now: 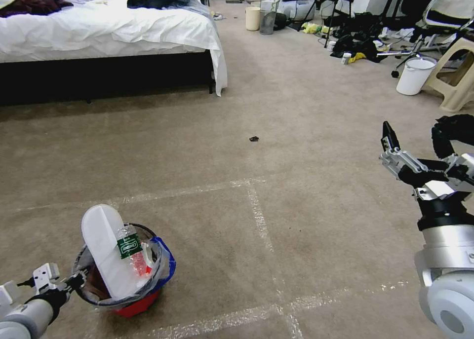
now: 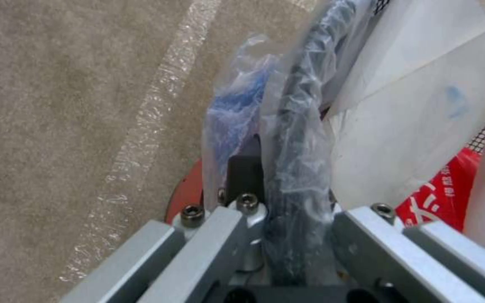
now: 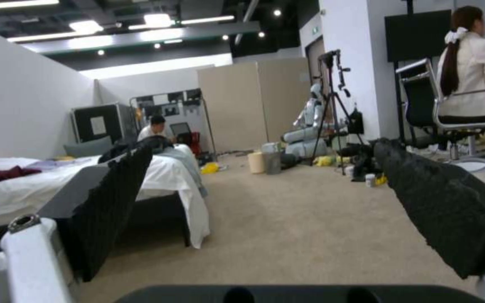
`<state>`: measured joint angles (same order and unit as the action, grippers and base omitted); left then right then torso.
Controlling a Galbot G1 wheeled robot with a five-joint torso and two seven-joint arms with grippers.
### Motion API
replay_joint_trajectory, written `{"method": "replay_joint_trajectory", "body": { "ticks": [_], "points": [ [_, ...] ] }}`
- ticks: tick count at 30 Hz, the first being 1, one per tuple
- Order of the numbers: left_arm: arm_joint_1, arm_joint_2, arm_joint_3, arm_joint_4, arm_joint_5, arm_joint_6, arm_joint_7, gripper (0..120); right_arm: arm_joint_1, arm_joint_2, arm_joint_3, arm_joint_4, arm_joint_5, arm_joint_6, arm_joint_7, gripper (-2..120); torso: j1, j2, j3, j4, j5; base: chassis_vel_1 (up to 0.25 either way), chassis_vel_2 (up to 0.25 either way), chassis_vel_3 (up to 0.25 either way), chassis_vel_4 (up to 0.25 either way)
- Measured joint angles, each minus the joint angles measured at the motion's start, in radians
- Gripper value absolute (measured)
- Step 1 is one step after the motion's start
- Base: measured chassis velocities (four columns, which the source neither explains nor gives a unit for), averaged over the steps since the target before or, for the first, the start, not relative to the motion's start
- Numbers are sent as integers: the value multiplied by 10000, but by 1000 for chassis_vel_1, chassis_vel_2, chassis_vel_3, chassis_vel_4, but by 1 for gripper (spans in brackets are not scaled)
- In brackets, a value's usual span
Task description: Pick up the trash bin and place the garbage on the floor into it.
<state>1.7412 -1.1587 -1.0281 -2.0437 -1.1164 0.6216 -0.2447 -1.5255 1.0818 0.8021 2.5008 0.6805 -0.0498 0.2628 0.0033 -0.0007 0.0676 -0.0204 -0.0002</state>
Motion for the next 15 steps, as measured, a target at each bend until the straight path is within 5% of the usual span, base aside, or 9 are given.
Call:
{"method": "replay_joint_trajectory", "body": {
  "ticks": [12, 15],
  "points": [
    [-48, -214, 53, 137, 427, -124, 337, 1, 97, -153, -49, -6, -33, 23, -16, 100, 0, 0, 0, 0, 0, 0, 0, 0, 0],
    [24, -280, 45, 6, 694, -177, 467, 10, 134, -151, -117, -6, -33, 44, -22, 100, 0, 0, 0, 0, 1, 0, 0, 0, 0]
  ]
}}
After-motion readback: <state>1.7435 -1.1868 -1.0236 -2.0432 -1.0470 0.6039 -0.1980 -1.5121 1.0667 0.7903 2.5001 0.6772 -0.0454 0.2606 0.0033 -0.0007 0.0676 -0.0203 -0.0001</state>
